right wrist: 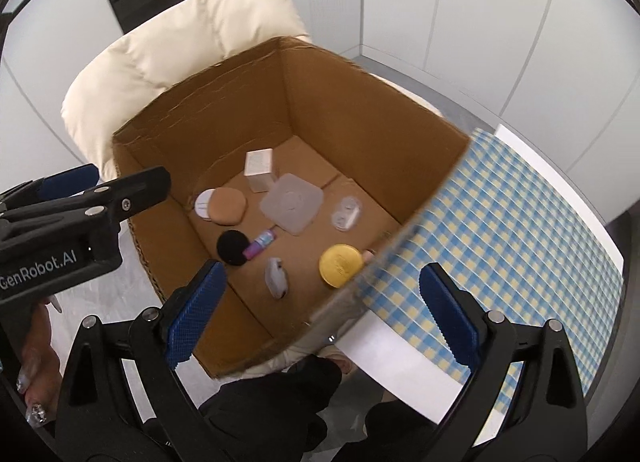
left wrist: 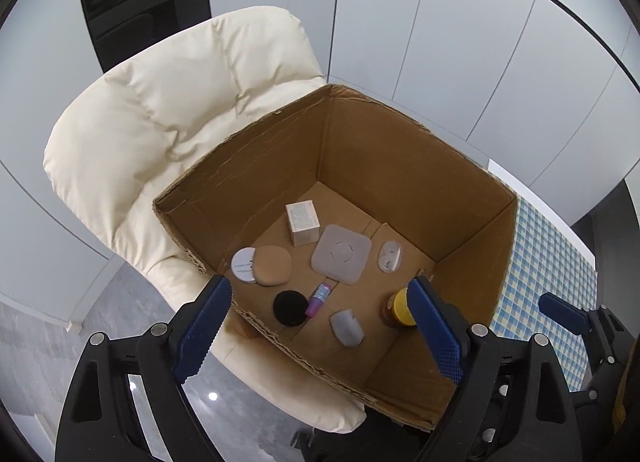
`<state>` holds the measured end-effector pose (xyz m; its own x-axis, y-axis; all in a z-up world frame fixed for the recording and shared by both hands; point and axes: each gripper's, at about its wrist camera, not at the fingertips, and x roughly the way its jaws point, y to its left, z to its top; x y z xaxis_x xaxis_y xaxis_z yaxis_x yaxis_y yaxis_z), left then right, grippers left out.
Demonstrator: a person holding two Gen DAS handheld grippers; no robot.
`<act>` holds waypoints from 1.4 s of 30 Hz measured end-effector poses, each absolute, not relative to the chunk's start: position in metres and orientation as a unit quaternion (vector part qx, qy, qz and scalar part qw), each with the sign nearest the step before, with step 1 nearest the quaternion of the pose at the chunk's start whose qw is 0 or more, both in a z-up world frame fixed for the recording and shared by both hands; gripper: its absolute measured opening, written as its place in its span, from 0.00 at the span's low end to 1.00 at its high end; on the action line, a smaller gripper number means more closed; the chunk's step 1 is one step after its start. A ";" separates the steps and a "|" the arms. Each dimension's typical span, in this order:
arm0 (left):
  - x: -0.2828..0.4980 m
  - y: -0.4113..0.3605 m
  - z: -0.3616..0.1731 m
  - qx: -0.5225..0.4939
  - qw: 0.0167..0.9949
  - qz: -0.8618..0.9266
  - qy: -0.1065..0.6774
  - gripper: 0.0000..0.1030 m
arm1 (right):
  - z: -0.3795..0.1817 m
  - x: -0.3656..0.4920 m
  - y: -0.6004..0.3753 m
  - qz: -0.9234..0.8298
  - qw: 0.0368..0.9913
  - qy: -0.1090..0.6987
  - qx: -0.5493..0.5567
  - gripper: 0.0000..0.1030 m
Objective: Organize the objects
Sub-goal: 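Withdraw both open tools up and away from the cardboard box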
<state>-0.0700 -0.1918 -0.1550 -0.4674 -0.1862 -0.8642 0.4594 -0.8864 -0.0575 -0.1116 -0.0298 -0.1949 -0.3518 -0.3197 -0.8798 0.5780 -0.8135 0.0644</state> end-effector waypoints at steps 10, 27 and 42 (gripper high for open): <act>-0.070 -0.176 -0.136 0.487 0.157 -0.847 0.142 0.87 | -0.172 -0.112 0.017 -0.826 0.220 0.079 0.513 0.96; -0.049 -0.109 -0.066 0.525 0.112 -0.842 0.046 0.88 | -0.092 -0.069 0.094 -0.847 0.133 0.005 0.514 0.96; 0.006 -0.062 0.019 0.503 0.044 -0.863 -0.017 0.98 | -0.008 0.009 0.136 -0.864 0.007 0.002 0.504 0.96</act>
